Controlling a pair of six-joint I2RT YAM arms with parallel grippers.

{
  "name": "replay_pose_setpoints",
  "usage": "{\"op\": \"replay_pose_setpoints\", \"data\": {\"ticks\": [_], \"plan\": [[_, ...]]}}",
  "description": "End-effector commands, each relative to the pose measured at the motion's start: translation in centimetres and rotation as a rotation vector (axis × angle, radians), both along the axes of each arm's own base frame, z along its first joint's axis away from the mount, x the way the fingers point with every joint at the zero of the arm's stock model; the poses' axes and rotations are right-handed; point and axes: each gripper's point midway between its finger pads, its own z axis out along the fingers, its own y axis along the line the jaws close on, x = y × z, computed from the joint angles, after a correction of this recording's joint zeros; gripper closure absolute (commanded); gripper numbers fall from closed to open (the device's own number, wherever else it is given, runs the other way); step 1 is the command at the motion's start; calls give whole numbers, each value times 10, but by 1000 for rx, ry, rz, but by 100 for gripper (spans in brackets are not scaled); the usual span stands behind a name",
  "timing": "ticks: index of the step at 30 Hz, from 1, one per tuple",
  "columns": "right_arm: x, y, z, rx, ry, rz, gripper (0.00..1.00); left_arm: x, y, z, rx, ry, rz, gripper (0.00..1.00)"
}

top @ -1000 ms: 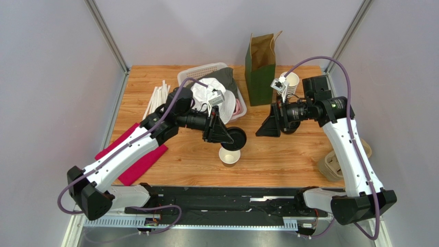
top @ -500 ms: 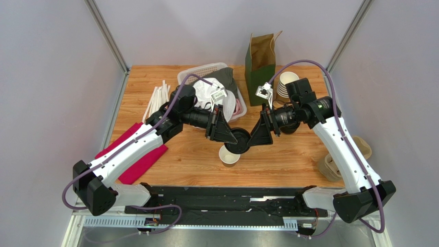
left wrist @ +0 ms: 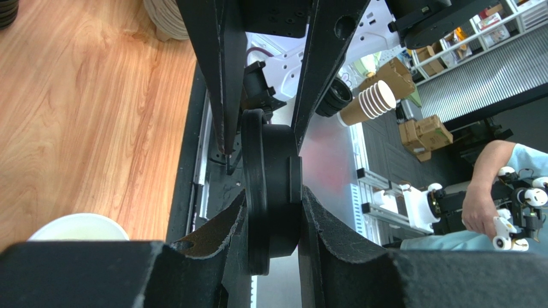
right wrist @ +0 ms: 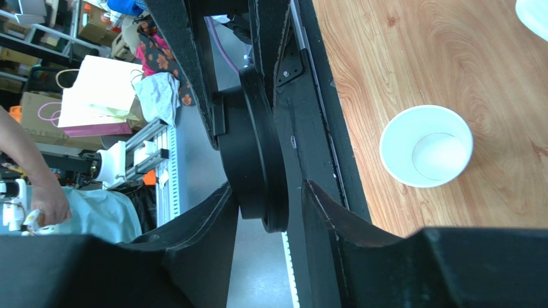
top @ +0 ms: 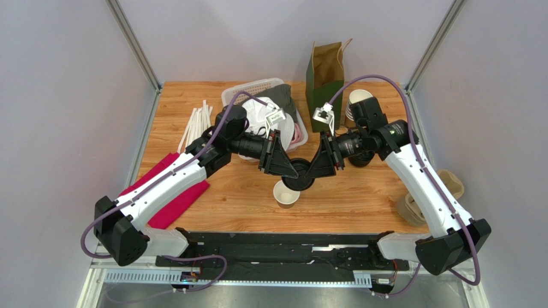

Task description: Pack the takeout coffee

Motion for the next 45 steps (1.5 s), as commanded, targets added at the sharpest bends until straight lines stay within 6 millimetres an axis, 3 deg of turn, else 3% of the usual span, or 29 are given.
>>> {"op": "replay_pose_setpoints", "data": {"ticks": [1, 5, 7, 11, 15, 17, 22, 28, 45], "plan": [[3, 9, 8, 51, 0, 27, 65, 1, -1, 6, -26, -17, -10, 92], [2, 10, 5, 54, 23, 34, 85, 11, 5, 0, 16, -47, 55, 74], [-1, 10, 2, 52, 49, 36, 95, 21, 18, 0, 47, -48, 116, 64], [-3, 13, 2, 74, 127, 40, 100, 43, 50, 7, 97, -141, 230, 57], [-2, 16, -4, 82, 174, 55, 100, 44, 75, 18, 131, -325, 293, 54], [-2, 18, -9, 83, 215, 62, 100, 43, 82, 25, 125, -427, 325, 46], [-3, 20, -11, 102, 281, 79, 100, 25, 71, 27, 143, -746, 247, 46], [-5, 21, -11, 107, 306, 85, 100, 22, 50, 23, 170, -941, 173, 50], [-14, 21, -5, 136, 328, 127, 100, 16, 23, 7, 170, -1012, 85, 62]]}}
